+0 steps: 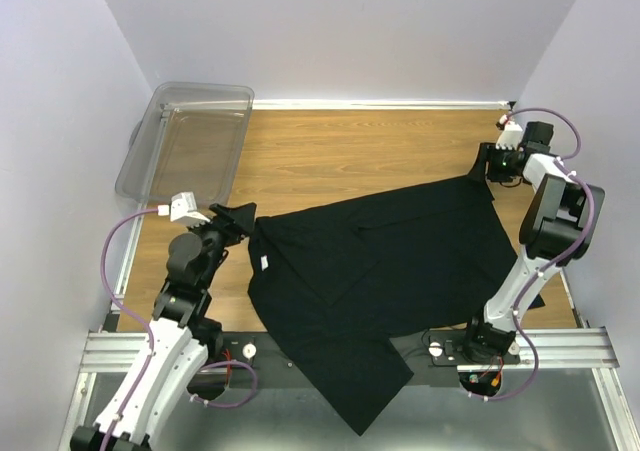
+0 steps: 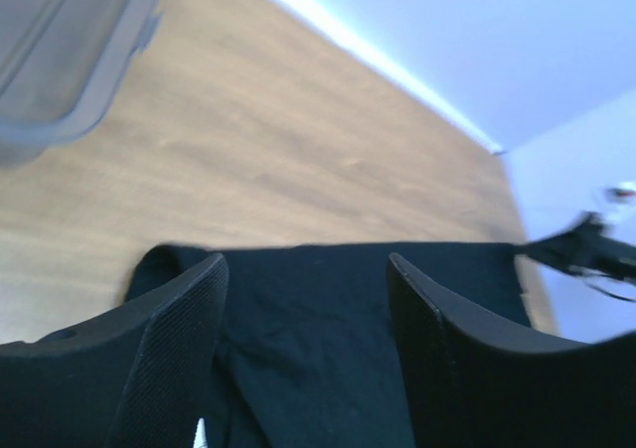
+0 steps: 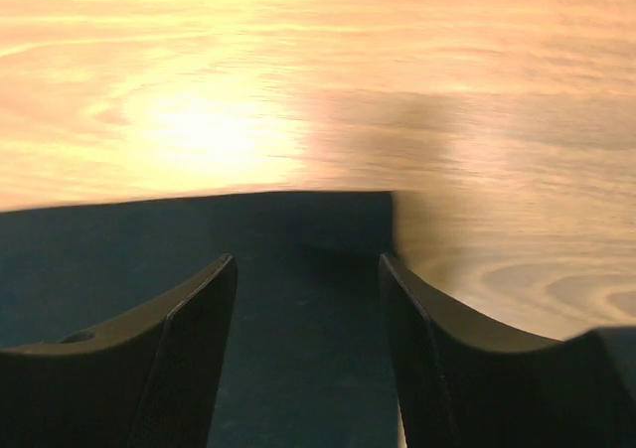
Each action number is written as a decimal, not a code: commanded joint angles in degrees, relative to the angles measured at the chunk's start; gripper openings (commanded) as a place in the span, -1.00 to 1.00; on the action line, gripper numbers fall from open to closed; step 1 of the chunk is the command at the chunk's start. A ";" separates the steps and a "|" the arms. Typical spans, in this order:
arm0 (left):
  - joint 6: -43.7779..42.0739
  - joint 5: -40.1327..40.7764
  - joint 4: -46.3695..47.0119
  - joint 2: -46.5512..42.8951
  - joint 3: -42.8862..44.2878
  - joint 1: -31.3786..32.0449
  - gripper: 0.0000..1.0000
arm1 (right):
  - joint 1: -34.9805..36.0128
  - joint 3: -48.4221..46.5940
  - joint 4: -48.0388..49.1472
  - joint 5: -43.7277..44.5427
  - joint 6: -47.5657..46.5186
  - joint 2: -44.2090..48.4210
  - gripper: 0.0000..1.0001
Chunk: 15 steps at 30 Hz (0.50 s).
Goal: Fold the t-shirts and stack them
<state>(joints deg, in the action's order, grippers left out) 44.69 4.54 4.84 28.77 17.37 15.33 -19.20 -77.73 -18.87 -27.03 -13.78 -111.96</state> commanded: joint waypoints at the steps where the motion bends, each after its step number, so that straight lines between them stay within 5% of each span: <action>1: -4.43 -6.10 2.09 -4.78 -0.67 -0.30 0.47 | -1.28 -4.87 -0.11 0.04 0.86 -5.01 0.33; 8: -6.10 -9.28 3.77 3.74 1.09 -0.30 0.47 | -1.28 -10.16 -1.78 -1.62 0.86 -12.13 0.32; 15: -6.10 -11.74 7.28 7.96 2.23 -0.30 0.46 | -1.36 -9.54 -2.57 -3.04 -0.46 -15.04 0.04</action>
<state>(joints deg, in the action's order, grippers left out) 39.81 -4.14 8.27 35.90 17.61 15.33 -20.47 -87.39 -18.96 -29.26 -13.65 -123.24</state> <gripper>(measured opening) 0.732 0.558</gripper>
